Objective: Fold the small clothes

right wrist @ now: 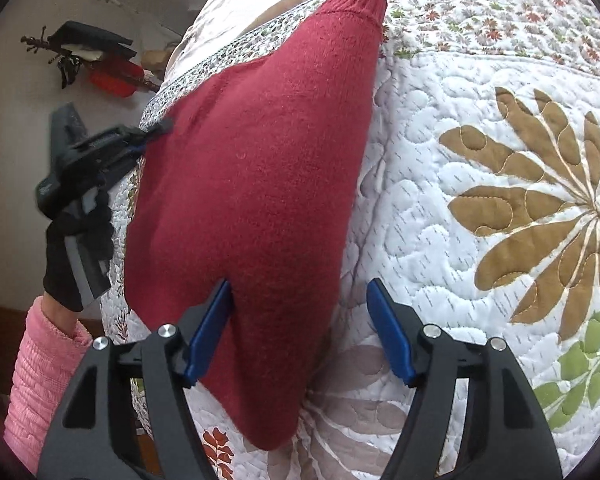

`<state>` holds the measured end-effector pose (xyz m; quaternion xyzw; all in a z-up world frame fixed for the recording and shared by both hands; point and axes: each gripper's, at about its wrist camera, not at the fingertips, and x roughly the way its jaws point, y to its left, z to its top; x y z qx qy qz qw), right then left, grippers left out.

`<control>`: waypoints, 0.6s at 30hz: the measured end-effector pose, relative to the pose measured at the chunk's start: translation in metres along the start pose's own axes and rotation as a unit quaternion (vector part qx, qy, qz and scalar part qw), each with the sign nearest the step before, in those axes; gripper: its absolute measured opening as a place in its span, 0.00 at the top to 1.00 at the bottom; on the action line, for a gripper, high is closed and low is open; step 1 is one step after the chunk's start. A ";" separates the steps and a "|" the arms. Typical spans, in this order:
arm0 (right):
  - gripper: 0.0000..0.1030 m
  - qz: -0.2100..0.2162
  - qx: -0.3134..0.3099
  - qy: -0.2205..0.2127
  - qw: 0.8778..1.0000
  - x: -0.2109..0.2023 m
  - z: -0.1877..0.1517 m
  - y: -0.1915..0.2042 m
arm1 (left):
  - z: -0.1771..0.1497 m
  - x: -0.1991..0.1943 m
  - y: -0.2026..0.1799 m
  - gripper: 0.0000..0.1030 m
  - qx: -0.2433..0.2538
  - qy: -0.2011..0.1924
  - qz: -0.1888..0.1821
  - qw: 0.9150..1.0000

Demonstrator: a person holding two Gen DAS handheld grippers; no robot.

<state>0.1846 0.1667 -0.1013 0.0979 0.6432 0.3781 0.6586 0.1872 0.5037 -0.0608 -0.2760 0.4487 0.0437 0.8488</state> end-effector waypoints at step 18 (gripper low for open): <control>0.33 -0.024 -0.019 0.003 1.000 0.000 -0.002 0.019 | -0.014 0.002 0.016 0.83 0.002 0.007 0.013 1.000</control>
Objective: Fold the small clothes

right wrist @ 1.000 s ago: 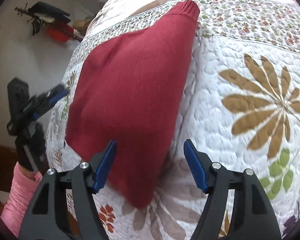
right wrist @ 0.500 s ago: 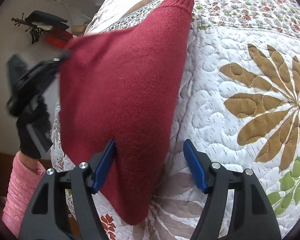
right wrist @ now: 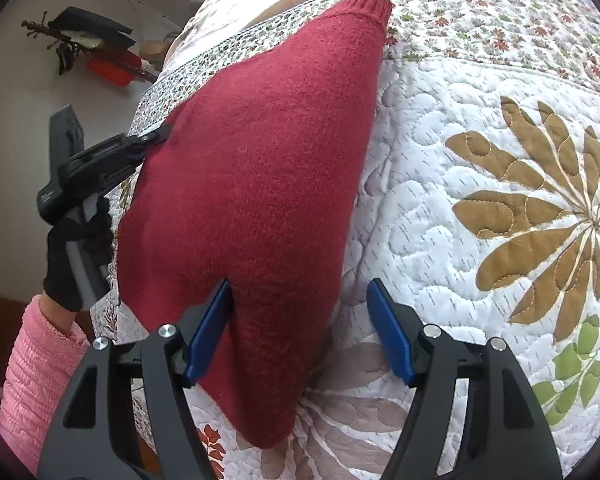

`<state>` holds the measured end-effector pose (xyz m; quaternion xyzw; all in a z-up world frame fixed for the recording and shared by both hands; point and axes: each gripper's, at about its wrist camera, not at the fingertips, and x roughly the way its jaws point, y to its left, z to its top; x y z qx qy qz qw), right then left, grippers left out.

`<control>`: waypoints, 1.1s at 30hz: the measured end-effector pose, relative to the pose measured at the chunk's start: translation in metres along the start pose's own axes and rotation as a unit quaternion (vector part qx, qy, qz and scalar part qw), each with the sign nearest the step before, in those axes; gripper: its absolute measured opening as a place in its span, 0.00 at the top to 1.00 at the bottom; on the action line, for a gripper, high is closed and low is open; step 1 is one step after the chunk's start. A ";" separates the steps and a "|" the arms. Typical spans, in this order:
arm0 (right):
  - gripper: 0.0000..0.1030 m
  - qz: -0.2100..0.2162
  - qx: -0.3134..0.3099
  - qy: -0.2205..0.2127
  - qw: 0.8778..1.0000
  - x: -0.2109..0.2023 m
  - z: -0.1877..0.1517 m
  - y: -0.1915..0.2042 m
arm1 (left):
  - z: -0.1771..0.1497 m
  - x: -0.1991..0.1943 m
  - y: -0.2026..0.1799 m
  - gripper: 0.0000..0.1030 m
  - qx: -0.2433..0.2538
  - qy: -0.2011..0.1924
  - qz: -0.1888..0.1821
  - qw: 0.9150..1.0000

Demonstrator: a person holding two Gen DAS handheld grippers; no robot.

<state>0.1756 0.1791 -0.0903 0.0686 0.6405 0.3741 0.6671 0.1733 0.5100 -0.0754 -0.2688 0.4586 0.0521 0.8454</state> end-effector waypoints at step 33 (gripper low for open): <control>0.30 0.124 0.081 -0.008 0.989 0.022 0.029 -0.031 | -0.062 0.030 -0.004 0.43 -0.006 0.139 -0.232 0.963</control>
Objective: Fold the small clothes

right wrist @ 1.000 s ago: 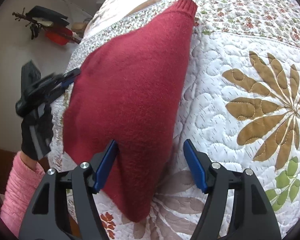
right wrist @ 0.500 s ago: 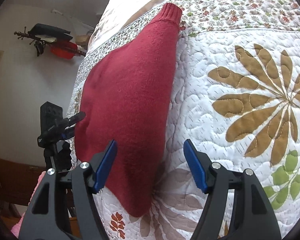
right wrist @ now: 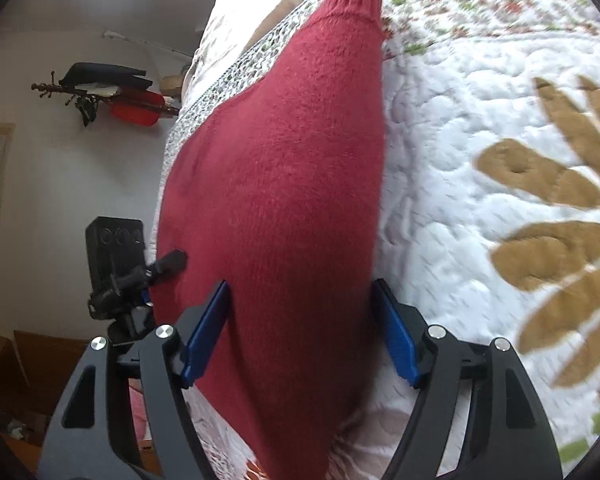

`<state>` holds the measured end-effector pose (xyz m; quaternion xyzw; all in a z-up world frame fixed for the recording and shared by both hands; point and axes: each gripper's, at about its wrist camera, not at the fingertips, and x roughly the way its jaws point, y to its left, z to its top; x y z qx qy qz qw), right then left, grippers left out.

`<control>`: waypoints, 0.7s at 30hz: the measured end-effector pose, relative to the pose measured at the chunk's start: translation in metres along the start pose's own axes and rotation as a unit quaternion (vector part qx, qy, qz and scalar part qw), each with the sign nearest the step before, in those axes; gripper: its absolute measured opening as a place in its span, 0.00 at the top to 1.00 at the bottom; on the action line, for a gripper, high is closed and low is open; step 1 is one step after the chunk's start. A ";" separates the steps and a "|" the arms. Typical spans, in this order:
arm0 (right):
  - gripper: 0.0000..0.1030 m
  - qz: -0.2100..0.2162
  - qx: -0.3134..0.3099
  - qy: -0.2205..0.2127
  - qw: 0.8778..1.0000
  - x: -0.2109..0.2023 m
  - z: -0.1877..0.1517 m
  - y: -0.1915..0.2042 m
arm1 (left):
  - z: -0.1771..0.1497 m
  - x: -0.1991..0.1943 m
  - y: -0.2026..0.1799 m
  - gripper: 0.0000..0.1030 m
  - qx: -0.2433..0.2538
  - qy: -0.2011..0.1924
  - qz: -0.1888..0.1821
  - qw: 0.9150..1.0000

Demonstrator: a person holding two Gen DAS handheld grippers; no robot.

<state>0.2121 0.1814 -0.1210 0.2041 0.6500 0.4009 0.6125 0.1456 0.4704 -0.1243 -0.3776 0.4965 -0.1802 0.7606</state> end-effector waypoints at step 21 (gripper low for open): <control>0.60 -0.001 -0.040 -0.025 0.999 -0.084 -0.041 0.024 | -0.051 -0.014 -0.057 0.71 0.000 -0.051 -0.028 0.998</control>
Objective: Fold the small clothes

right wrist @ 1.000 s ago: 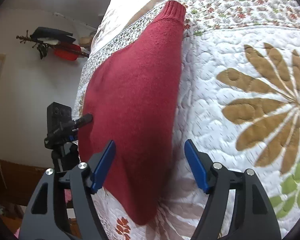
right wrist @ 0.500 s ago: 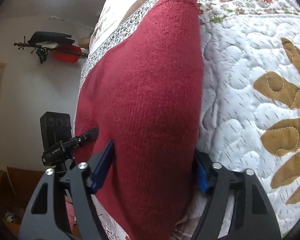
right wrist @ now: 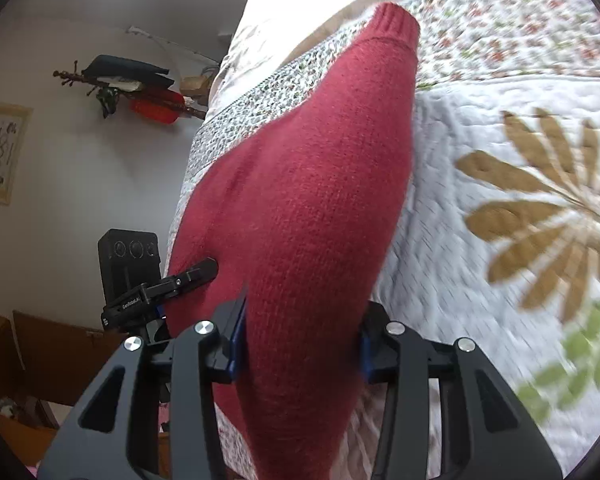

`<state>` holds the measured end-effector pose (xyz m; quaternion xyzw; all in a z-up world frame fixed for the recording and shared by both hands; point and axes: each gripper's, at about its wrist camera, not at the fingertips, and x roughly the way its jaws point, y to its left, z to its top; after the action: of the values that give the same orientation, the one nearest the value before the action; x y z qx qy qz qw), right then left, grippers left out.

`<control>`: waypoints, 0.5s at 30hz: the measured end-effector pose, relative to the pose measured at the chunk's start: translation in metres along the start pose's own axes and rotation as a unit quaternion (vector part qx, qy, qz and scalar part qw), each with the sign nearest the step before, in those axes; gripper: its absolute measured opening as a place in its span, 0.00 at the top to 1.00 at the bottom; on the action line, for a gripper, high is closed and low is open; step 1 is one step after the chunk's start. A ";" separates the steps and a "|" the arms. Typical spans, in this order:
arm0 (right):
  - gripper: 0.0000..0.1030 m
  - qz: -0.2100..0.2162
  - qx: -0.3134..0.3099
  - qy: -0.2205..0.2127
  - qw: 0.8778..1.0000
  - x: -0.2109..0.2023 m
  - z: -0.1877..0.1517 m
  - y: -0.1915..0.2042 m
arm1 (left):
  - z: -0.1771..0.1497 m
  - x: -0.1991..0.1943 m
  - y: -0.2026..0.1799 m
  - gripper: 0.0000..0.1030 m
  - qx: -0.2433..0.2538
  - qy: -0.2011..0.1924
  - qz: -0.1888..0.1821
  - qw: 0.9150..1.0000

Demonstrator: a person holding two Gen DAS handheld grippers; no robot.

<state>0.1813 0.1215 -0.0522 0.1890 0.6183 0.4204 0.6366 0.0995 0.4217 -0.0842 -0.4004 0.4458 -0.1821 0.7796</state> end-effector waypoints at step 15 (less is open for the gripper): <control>0.60 -0.024 -0.008 -0.030 0.999 -0.137 -0.122 -0.007 | -0.131 0.021 -0.122 0.71 0.047 0.005 -0.045 0.998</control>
<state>0.0836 -0.0216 0.0085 0.1813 0.5996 0.4041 0.6665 0.0094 0.2727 -0.0372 -0.3821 0.4221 -0.2402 0.7863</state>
